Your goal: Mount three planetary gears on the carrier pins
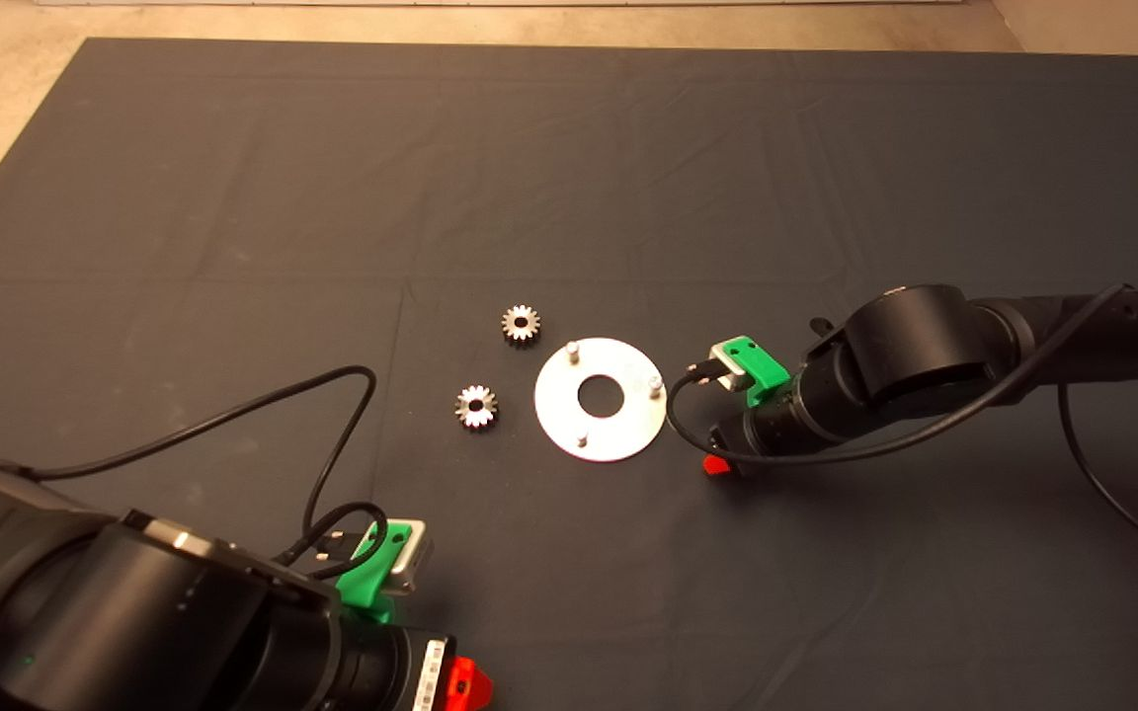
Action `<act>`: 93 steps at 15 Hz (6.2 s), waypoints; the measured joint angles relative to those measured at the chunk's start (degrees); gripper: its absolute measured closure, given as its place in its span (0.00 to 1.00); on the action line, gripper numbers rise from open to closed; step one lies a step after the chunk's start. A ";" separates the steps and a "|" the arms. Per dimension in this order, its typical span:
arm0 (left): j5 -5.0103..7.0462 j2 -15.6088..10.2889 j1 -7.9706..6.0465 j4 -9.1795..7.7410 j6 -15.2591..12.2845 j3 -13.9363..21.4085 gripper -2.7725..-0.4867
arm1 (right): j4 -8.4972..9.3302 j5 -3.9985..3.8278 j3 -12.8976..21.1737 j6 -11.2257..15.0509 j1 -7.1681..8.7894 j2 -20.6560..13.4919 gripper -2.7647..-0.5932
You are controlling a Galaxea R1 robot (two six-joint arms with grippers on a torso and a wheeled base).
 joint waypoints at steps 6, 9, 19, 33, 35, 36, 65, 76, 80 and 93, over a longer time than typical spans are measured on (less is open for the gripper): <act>0.00 0.00 0.00 0.00 0.00 0.00 0.07 | -0.02 -0.05 -0.12 -1.11 0.00 0.00 0.74; 0.00 0.00 0.00 0.00 0.00 0.00 0.07 | 0.00 -0.06 -0.17 -1.49 -0.05 -0.02 0.76; 0.02 -0.02 0.00 -0.01 0.00 0.00 0.07 | -0.13 -0.27 0.79 -1.88 -0.22 -0.30 0.84; 0.00 0.02 0.00 0.00 -0.02 0.00 0.07 | -0.11 0.39 5.73 -1.90 5.72 -0.37 0.88; 0.02 0.02 0.00 -0.01 -0.02 0.00 0.07 | -0.11 1.44 5.47 -1.90 5.90 0.94 0.88; 0.00 0.05 0.00 -0.01 0.00 0.00 0.07 | -0.11 1.62 5.13 -1.93 6.23 2.31 0.87; 0.00 0.02 0.00 -0.01 -0.02 0.00 0.07 | 5.51 -2.47 -9.44 -15.64 9.68 14.17 0.90; 0.00 0.01 0.00 -0.01 -0.02 0.00 0.07 | 5.57 -4.96 -10.23 -16.48 9.65 14.12 0.90; 0.00 0.01 0.00 -0.01 -0.02 0.00 0.07 | 5.60 -4.94 -11.17 -17.53 9.55 14.12 0.90; 0.00 0.00 -0.02 -0.01 -0.05 0.00 0.07 | 5.68 -5.07 -12.11 -17.73 8.58 14.14 0.90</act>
